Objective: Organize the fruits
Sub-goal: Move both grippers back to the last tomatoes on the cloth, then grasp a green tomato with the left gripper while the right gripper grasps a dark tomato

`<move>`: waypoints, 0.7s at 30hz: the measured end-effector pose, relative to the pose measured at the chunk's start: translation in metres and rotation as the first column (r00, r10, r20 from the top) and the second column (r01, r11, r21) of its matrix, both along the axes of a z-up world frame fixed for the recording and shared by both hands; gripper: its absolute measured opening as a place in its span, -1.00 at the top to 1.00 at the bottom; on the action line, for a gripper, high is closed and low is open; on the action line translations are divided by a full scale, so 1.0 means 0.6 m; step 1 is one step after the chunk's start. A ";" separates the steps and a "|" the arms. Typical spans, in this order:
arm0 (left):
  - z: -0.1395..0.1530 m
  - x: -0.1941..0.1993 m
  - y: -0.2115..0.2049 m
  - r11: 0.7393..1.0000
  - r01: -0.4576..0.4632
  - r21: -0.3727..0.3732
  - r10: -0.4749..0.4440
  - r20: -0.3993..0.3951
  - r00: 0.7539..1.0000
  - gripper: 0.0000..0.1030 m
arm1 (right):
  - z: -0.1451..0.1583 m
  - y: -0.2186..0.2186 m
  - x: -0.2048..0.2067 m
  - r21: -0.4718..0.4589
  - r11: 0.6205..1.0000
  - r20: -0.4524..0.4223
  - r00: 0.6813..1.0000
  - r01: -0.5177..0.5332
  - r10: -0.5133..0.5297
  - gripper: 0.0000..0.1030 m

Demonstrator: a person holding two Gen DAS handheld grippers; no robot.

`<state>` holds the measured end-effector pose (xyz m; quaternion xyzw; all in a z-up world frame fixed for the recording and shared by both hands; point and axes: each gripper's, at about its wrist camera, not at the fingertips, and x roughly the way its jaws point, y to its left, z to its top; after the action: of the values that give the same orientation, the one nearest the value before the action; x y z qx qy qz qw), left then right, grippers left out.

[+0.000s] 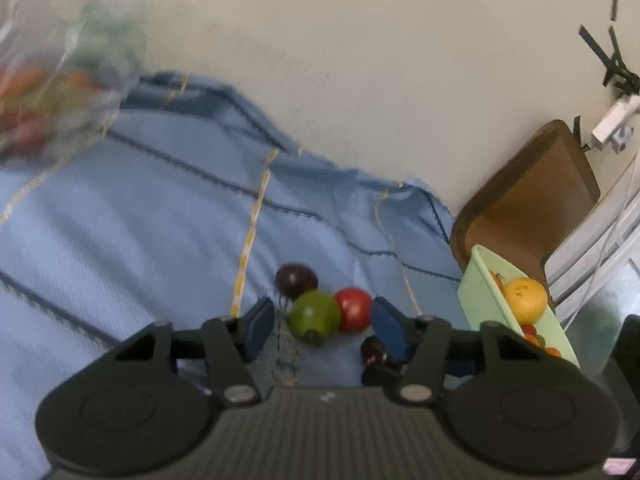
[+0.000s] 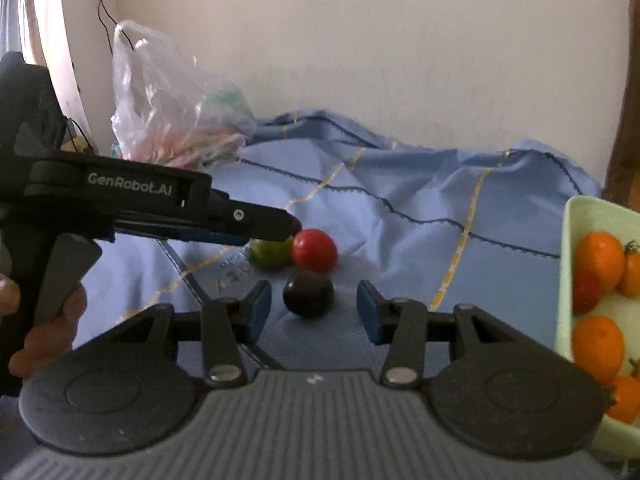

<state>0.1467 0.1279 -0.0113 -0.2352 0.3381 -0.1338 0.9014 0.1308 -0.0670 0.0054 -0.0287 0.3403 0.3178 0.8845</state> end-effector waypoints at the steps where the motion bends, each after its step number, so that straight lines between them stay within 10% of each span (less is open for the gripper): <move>1: -0.002 -0.003 -0.002 1.000 -0.003 0.004 0.003 0.006 1.000 0.07 | 0.002 -0.001 -0.001 0.006 1.000 0.005 1.000 0.002 -0.002 0.27; 3: -0.006 -0.005 0.000 1.000 -0.006 -0.012 0.006 -0.006 1.000 0.45 | 0.002 -0.002 -0.005 0.015 1.000 0.005 1.000 -0.005 0.005 0.42; 21: -0.007 -0.164 -0.087 0.982 0.146 -0.118 -0.149 -0.010 0.989 0.45 | 0.008 -0.106 -0.173 0.099 0.995 0.023 1.000 0.014 -0.017 0.42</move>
<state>0.0483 0.0757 -0.0153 -0.2633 0.3545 -0.2177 0.8704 0.0271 -0.1304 0.0099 0.0139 0.3140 0.3269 0.8912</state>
